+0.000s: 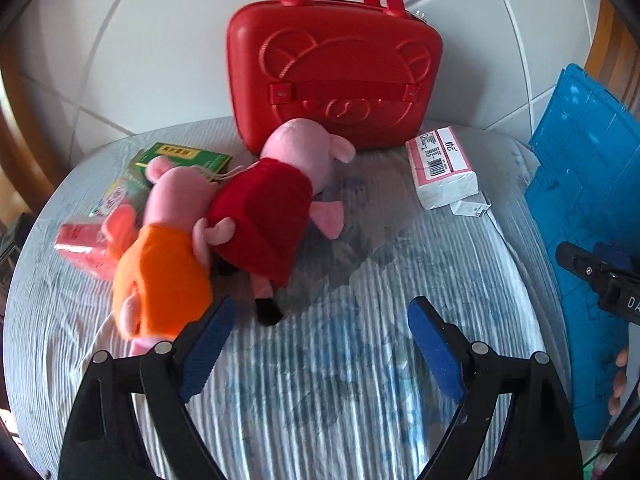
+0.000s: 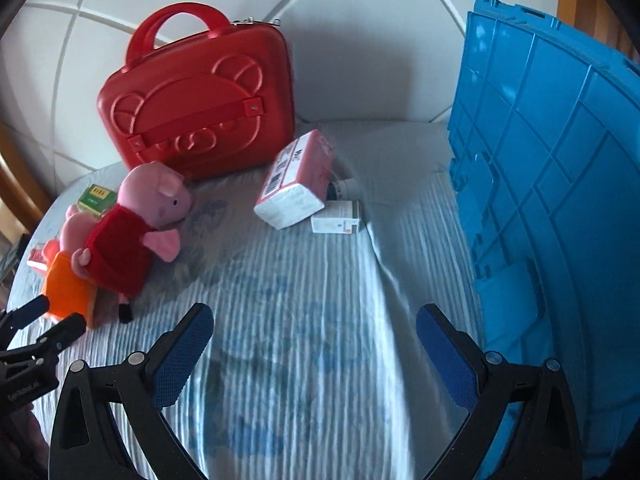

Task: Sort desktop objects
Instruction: 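Approach the white tissue pack with left tool while right tool approaches the white medicine box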

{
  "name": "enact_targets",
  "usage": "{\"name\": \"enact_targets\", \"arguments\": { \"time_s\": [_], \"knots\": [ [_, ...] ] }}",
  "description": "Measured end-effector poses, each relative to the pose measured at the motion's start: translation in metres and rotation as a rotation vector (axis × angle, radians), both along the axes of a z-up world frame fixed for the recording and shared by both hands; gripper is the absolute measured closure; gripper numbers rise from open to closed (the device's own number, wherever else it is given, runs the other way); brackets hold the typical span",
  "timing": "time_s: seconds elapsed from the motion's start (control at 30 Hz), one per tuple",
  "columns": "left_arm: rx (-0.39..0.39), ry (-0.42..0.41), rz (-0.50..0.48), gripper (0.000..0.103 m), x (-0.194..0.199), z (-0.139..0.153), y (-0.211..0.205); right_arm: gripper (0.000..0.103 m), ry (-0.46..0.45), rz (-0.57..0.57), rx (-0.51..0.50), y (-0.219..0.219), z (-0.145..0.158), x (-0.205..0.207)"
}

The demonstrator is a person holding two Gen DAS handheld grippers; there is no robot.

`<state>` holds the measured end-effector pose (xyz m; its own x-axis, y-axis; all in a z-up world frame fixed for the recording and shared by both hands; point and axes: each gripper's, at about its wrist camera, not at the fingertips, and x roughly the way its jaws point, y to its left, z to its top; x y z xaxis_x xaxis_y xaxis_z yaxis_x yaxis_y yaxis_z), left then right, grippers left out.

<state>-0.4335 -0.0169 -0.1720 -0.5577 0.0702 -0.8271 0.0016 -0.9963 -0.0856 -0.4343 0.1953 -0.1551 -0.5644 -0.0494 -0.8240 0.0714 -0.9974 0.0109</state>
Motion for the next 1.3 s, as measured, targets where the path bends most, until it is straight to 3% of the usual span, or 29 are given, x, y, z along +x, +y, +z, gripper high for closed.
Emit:
{"name": "enact_targets", "arguments": {
  "time_s": [0.2, 0.33, 0.6, 0.73, 0.8, 0.9, 1.0, 1.13, 1.3],
  "knots": [
    [0.007, -0.028, -0.056, 0.014, -0.068, -0.035, 0.032, 0.001, -0.001, -0.050, 0.037, 0.007, -0.030, -0.049],
    [0.004, -0.040, -0.088, 0.014, -0.098, -0.048, 0.046, 0.011, -0.018, -0.087, 0.028, 0.021, -0.055, -0.077],
    [0.069, 0.020, -0.156, 0.014, -0.162, -0.035, 0.101, 0.011, -0.037, -0.122, 0.004, 0.042, -0.086, -0.096],
    [0.112, -0.004, -0.220, 0.014, -0.196, -0.045, 0.136, 0.011, -0.047, -0.132, -0.017, 0.053, -0.096, -0.098],
    [0.016, -0.034, -0.234, 0.013, -0.208, -0.060, 0.152, 0.011, -0.045, -0.130, -0.028, 0.055, -0.097, -0.099],
    [-0.062, -0.045, -0.229, 0.010, -0.207, -0.077, 0.148, 0.008, -0.037, -0.108, -0.040, 0.054, -0.101, -0.104],
    [-0.088, -0.097, -0.213, 0.010, -0.198, -0.099, 0.131, 0.004, -0.037, -0.092, -0.040, 0.047, -0.105, -0.109],
    [-0.088, -0.081, -0.219, 0.008, -0.190, -0.102, 0.111, 0.003, -0.052, -0.014, -0.012, 0.025, -0.112, -0.111],
    [-0.107, -0.071, -0.285, 0.007, -0.199, -0.106, 0.114, 0.003, -0.031, -0.032, 0.040, 0.024, -0.105, -0.108]
  ]
}}
